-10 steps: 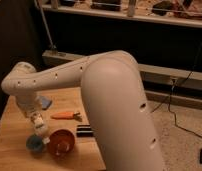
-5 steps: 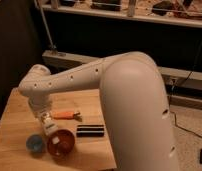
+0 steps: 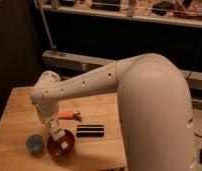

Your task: Place the bottle in the ceramic bowl

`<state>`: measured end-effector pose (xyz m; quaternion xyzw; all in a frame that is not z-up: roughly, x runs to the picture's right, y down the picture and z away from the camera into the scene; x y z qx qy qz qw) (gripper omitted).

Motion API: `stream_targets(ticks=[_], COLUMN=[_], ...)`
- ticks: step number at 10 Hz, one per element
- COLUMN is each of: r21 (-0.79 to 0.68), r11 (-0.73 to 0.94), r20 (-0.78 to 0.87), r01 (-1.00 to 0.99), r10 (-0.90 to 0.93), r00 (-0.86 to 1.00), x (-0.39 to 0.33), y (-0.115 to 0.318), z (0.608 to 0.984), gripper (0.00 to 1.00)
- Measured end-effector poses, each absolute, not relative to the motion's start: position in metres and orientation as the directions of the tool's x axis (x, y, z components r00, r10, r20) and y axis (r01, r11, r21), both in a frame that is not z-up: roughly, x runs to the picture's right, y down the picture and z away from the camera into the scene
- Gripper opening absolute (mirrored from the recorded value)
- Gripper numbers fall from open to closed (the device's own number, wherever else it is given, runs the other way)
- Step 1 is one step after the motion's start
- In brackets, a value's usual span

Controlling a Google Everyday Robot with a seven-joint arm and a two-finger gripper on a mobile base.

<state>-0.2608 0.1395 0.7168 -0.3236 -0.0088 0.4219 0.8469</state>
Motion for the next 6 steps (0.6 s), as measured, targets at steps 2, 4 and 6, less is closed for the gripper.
stream_targets(ticks=[2,4,6], r21=[-0.585,-0.603,-0.612], r11=[0.439,0.437,0.438], r20=[-0.252,-0.244,-0.234], r01=[-0.682,-0.668,-0.659], r10=[0.701,0.696,0.696], r00=[0.667,0.676,0.679], x=[-0.259,-0.26,-0.262], y=[0.155,0.161,0.161], z=[0.716,0.718,0.72], gripper=[0.69,0.69,0.69])
